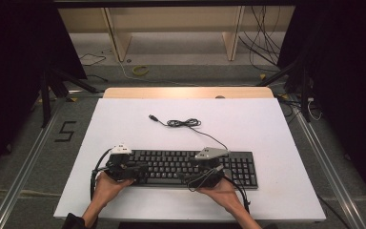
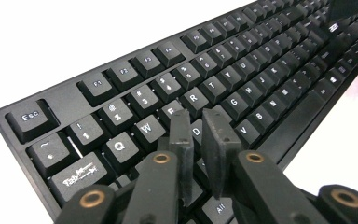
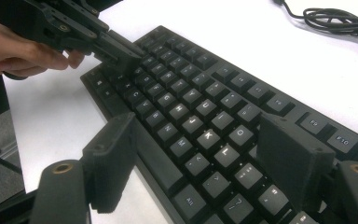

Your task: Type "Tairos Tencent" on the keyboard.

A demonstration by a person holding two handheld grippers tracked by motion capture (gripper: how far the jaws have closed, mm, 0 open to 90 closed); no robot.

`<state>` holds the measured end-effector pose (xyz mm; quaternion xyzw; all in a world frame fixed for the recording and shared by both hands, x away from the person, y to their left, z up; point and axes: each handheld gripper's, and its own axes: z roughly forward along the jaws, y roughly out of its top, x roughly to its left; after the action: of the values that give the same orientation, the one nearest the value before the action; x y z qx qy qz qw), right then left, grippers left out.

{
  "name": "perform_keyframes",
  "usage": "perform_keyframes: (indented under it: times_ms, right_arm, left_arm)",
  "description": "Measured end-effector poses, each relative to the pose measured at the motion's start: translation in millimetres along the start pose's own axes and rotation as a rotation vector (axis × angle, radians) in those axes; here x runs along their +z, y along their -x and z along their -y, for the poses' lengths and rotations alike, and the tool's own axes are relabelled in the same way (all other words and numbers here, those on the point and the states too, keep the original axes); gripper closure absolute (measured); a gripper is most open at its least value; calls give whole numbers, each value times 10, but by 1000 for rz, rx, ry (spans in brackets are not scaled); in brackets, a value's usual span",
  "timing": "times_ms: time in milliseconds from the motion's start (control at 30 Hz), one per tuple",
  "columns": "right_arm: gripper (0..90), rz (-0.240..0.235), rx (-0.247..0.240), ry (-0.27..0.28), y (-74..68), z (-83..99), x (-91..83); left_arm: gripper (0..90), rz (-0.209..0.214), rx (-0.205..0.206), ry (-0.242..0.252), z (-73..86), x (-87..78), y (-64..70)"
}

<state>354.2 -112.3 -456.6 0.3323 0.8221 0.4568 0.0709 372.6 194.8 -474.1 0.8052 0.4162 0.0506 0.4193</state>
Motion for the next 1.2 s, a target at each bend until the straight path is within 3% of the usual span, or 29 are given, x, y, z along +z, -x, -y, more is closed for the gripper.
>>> perform_keyframes:
  times_ms: [267, 300, 467, 833, 1200]
  right_arm:
    - [297, 2, 4, 1, 2, 2, 6]
    - [296, 2, 3, 1, 3, 3, 7]
    - [297, 1, 8, 3, 4, 1, 5]
    - [302, -14, 13, 4, -8, -10, 38]
    - [358, -33, -1, -1, -60, -44, 89]
  left_arm:
    - [698, 16, -22, 23, -3, -38, -14]
    - [644, 17, -27, 23, -4, -42, -13]
    - [561, 25, -44, 44, -1, -64, -7]
    - [393, 21, -65, 76, 12, -140, -2]
    - [317, 15, -75, 107, 43, -196, 15]
